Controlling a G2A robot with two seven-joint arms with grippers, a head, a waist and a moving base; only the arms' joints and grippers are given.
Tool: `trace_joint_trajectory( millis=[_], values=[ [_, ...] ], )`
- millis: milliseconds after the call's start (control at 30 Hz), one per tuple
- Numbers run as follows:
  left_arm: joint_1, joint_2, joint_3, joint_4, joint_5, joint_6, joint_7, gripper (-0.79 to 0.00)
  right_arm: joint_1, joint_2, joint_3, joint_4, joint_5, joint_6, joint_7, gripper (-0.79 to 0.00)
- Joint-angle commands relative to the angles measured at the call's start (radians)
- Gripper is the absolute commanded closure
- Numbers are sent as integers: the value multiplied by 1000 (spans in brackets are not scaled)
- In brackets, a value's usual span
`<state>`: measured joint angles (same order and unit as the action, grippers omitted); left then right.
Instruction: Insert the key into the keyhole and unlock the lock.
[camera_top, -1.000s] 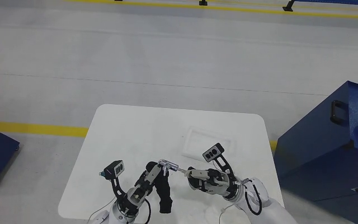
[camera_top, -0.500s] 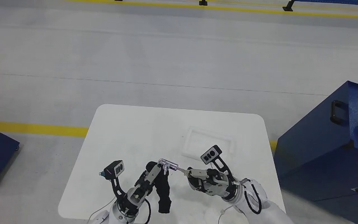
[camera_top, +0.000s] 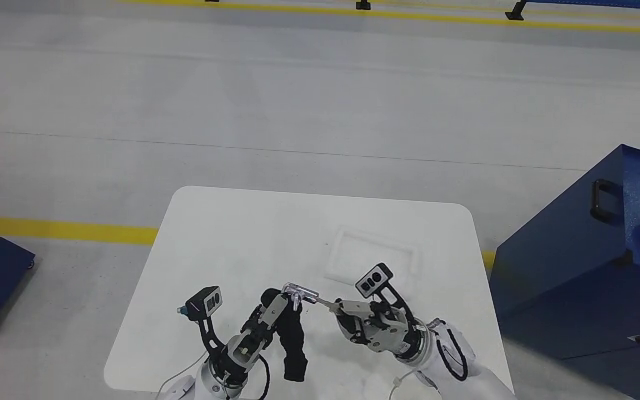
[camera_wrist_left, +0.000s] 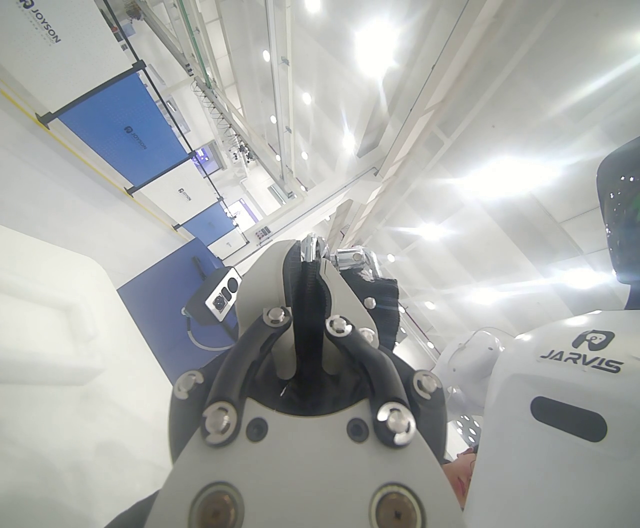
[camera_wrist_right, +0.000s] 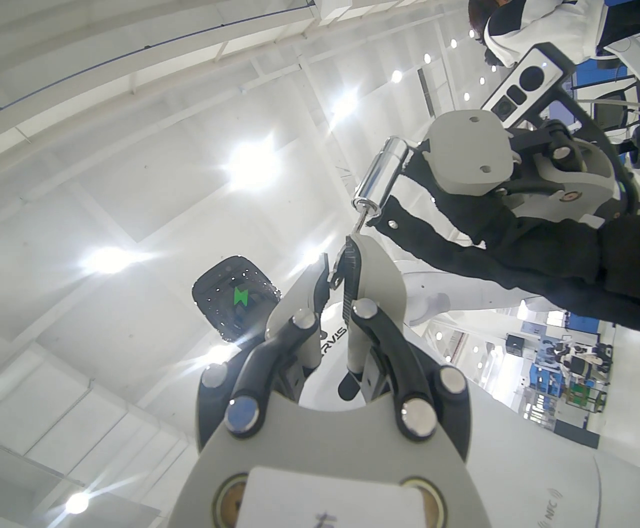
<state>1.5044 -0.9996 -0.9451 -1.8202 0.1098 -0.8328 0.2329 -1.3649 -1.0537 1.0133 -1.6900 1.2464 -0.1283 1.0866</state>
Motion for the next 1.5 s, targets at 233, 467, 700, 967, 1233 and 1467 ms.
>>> trace_joint_trajectory(
  millis=[233, 467, 700, 967, 1233, 1467],
  values=[
    [0, 0, 0, 0, 0, 0, 0, 0, -10, -9, 13, -3, -2, 25, 8, 0],
    [0, 0, 0, 0, 0, 0, 0, 0, -19, -16, 27, -3, -16, 23, 17, -785],
    [0, 0, 0, 0, 0, 0, 0, 0, -27, -21, 41, -1, -32, 20, 26, -785],
    [0, 0, 0, 0, 0, 0, 0, 0, -57, -20, 91, 13, -81, -28, 38, -785],
    [0, 0, 0, 0, 0, 0, 0, 0, -139, -15, 200, 39, -98, -229, 65, -785],
    [0, 0, 0, 0, 0, 0, 0, 0, -167, -20, 285, 68, -110, -434, 104, -785]
  ],
)
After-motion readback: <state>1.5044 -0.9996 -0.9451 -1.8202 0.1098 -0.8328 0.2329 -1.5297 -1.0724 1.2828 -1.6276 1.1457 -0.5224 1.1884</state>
